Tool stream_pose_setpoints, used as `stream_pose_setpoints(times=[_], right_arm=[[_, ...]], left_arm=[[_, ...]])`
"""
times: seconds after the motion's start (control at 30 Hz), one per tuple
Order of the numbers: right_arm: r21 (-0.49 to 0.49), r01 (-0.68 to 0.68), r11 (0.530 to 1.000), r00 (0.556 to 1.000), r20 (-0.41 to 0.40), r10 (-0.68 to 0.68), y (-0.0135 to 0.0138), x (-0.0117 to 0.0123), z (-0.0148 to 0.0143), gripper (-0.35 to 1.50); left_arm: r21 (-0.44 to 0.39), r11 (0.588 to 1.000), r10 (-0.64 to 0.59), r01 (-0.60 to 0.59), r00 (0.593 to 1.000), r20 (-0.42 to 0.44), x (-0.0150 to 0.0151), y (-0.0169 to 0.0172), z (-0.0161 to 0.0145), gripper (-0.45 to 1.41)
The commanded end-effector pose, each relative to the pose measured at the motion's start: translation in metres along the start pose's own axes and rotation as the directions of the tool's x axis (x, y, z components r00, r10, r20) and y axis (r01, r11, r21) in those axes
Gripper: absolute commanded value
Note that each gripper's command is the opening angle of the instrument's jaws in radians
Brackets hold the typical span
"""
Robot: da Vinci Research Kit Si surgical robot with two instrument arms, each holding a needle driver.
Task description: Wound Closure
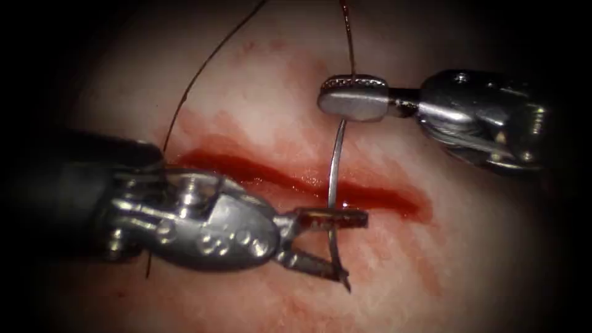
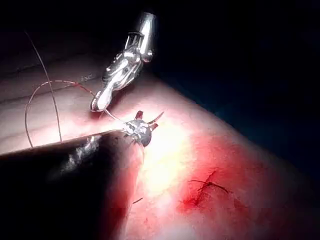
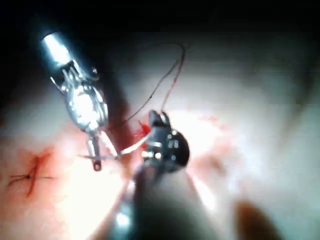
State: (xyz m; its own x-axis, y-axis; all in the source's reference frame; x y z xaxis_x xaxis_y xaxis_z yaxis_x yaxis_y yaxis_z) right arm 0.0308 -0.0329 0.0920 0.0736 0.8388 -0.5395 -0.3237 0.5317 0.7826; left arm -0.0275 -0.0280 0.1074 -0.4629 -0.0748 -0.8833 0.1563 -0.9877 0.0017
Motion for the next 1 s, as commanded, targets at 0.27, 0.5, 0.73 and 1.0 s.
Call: stream_pose_setpoints(times=[0.27, 0.5, 0.73, 1.0], right_arm=[[0.032, 0.007, 0.999, 1.000, -0.012, -0.007, -0.0003, -0.0003, 0.0010, -0.35], [0.079, 0.057, 0.995, 0.998, -0.008, -0.057, -0.0010, -0.0006, 0.0011, 1.18], [0.116, 0.070, 0.991, 0.997, 0.001, -0.071, -0.0010, -0.0011, 0.0009, 1.23], [0.153, -0.004, 0.988, 1.000, 0.030, -0.001, -0.0005, -0.0036, 0.0013, 1.14]], left_arm=[[-0.016, 0.998, 0.061, -0.061, 0.998, -0.021, -0.0007, 0.0005, -0.0001, -0.45], [-0.006, 0.998, 0.068, -0.069, 0.997, -0.021, -0.0010, 0.0001, -0.0012, -0.45], [-0.004, 0.995, 0.100, -0.100, 0.995, -0.025, -0.0008, -0.0003, -0.0021, -0.45], [-0.009, 0.962, 0.271, -0.272, 0.961, -0.046, -0.0006, -0.0004, -0.0024, -0.45]])
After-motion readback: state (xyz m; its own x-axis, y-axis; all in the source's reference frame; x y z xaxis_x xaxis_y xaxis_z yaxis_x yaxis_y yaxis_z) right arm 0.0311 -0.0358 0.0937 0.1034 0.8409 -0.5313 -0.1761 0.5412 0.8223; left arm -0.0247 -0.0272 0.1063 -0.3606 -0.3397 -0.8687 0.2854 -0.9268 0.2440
